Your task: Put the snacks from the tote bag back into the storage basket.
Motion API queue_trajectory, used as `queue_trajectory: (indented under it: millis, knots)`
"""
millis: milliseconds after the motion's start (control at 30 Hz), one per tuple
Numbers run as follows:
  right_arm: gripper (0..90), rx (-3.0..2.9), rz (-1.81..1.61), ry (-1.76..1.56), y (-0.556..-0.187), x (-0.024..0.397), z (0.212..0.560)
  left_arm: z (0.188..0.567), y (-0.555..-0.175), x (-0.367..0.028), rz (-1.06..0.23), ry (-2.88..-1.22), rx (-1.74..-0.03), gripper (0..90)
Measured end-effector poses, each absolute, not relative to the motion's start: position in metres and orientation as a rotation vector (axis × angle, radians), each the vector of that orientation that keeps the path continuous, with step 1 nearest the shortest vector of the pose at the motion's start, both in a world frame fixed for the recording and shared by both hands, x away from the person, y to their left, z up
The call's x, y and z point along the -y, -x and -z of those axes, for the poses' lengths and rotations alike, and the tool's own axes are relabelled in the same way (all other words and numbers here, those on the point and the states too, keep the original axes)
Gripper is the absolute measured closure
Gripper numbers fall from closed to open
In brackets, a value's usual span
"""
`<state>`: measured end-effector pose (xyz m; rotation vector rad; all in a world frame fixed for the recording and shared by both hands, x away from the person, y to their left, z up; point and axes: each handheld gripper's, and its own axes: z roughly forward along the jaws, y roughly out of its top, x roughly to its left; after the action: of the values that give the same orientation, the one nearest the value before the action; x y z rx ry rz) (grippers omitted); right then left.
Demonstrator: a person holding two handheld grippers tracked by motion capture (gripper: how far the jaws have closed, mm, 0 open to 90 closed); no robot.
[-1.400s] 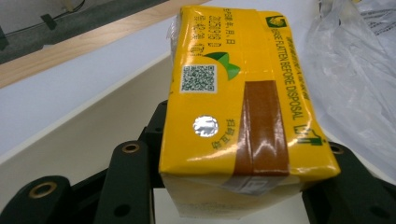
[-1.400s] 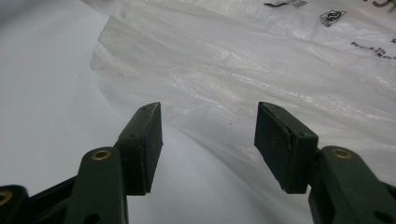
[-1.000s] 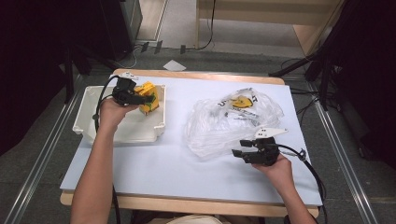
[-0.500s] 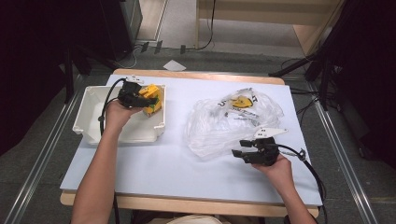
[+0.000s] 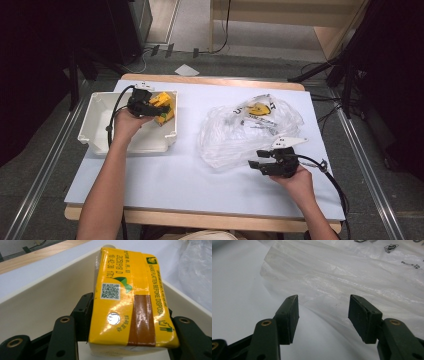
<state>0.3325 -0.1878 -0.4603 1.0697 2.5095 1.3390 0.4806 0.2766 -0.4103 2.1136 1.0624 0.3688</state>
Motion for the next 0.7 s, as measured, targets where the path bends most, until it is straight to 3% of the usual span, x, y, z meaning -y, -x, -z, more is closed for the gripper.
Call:
queue_trajectory:
  millis: [700]
  knots:
    - [43.1, -2.516, -1.332, -1.063, -0.332, 0.188, 0.460, 0.382, -0.467, -0.285, -0.372, -2.043, -1.101, 43.7]
